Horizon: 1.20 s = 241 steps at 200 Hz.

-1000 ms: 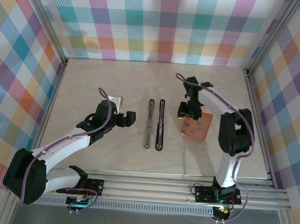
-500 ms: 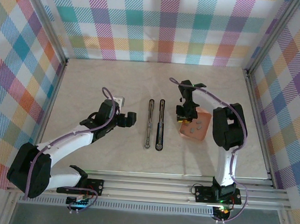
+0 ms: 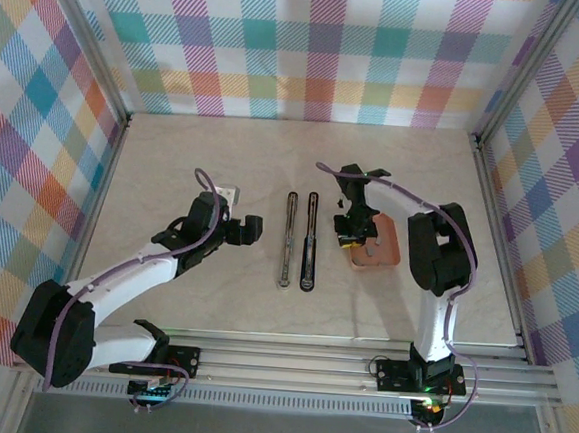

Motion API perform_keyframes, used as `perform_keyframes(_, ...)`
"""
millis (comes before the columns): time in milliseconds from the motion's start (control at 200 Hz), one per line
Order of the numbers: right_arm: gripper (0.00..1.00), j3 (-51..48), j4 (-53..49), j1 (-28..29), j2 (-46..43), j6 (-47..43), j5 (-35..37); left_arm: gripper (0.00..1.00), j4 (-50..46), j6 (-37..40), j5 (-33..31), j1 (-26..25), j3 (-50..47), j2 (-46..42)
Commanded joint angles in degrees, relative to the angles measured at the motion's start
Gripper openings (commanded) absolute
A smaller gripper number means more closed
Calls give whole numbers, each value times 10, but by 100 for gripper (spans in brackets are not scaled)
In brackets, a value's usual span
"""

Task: Load the staples into the stapler

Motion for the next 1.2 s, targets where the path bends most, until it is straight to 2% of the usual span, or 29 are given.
perform_keyframes(0,19,-9,-13,5,-31,-9,-7,96,-9,-4,-6,-5,-2,-23)
perform_keyframes(90,32,-11,-15,6,-54,-4,-7,96,-13,-6,-6,-5,-6,-31)
perform_keyframes(195,38,-12,-23,5,-90,-7,-4,96,-15,-10,-3,-5,-12,-38)
perform_keyframes(390,38,-22,-50,-23,-128,-14,2,96,17,-7,46,-6,-40,-50)
perform_keyframes(610,35,-38,-51,-66,-95,-22,4,96,94,8,131,-6,-83,-54)
perform_keyframes(815,34,-31,-43,-74,-44,-23,30,97,91,15,137,-7,-74,-36)
perform_keyframes(1200,30,-23,-20,-78,5,-28,31,97,97,22,145,-7,-58,-7)
